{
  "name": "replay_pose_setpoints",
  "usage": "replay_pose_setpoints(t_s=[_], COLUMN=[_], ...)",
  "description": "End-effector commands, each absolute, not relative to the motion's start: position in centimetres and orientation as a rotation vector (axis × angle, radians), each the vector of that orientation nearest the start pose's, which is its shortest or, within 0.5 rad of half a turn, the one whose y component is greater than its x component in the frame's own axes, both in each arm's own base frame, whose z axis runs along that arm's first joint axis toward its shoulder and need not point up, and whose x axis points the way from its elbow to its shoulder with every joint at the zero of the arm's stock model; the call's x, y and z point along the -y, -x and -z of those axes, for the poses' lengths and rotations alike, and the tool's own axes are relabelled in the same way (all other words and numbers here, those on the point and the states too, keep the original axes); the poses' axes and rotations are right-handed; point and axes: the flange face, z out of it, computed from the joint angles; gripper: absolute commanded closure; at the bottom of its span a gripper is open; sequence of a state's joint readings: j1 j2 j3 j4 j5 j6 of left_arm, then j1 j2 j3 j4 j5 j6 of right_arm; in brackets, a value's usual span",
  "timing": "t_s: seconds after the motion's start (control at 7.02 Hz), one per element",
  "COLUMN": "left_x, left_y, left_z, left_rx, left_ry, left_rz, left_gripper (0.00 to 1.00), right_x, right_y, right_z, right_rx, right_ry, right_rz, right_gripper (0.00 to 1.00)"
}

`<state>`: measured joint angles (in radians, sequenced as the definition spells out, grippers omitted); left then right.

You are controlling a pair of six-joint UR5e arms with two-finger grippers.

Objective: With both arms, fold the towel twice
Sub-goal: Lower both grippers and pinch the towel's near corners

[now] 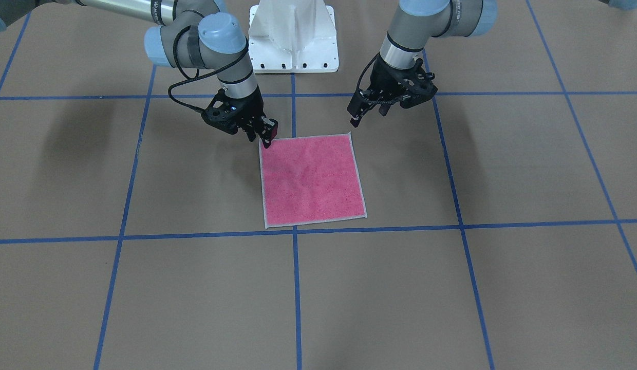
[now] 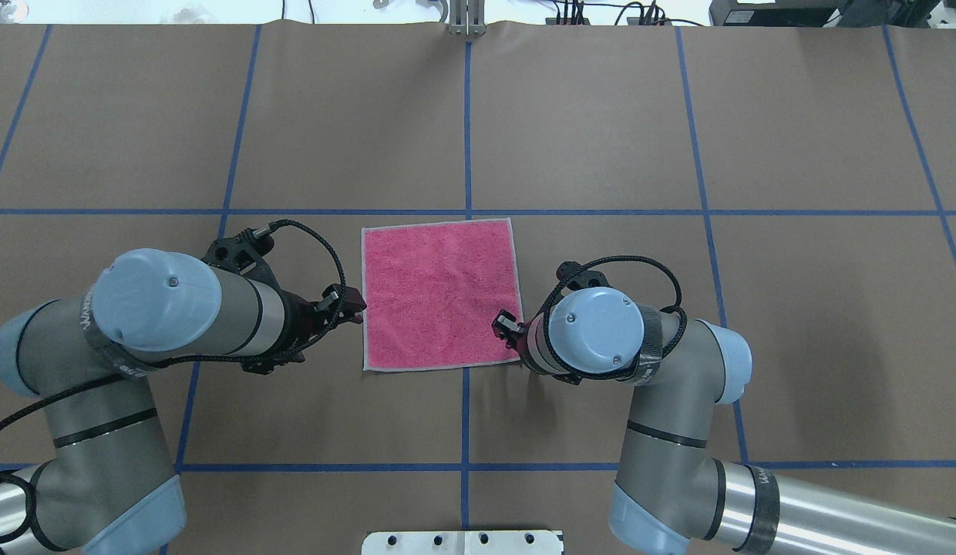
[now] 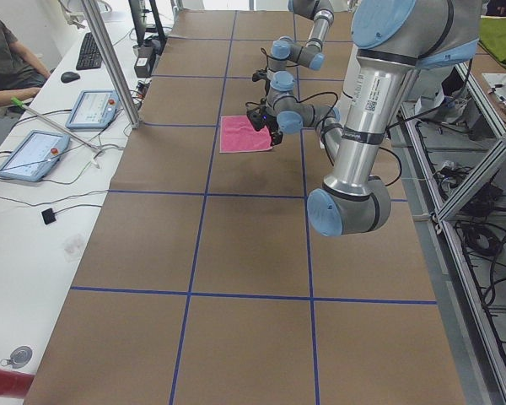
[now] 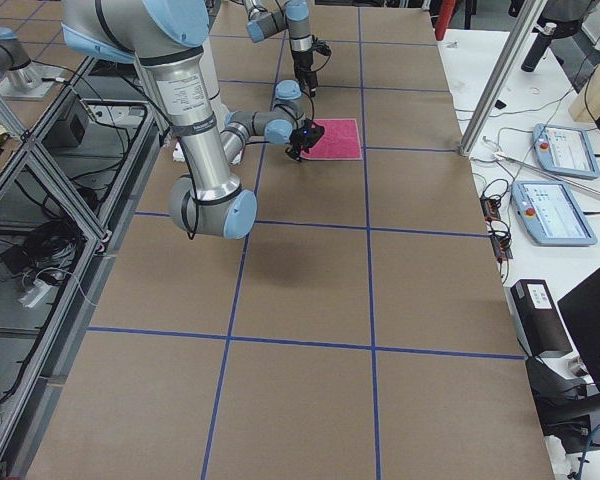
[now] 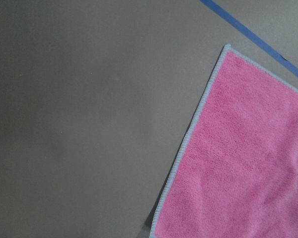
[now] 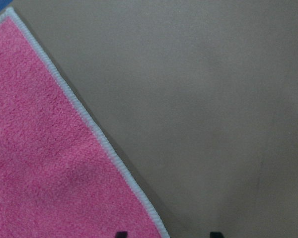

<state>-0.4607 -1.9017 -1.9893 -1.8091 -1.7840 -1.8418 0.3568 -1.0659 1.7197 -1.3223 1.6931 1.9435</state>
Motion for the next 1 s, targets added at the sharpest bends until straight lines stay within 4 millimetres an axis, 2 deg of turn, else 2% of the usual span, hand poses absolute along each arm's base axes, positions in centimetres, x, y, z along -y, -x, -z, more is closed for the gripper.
replay_pose_setpoints(t_s=[0.0, 0.14, 0.43, 0.85], left_x=[35.0, 35.0, 35.1, 34.7], left_y=[-45.2, -45.2, -44.9, -45.3], left_z=[-26.8, -26.7, -26.8, -26.8], left_rx=[-1.013, -1.014, -1.014, -1.009], left_ry=[0.103, 0.102, 0.101, 0.124], left_rz=[0.565, 0.564, 0.567, 0.595], left_gripper=[0.00, 0.00, 0.00, 0.00], right_x=[34.2, 34.2, 34.2, 33.7], right_y=[57.5, 57.5, 57.4, 56.4], right_z=[-28.2, -27.8, -27.8, -27.3], right_rx=[0.909, 0.917, 0.918, 0.937], right_ry=[0.125, 0.129, 0.130, 0.130], right_rz=[-0.623, -0.629, -0.630, -0.617], right_gripper=[0.48, 0.58, 1.00, 1.00])
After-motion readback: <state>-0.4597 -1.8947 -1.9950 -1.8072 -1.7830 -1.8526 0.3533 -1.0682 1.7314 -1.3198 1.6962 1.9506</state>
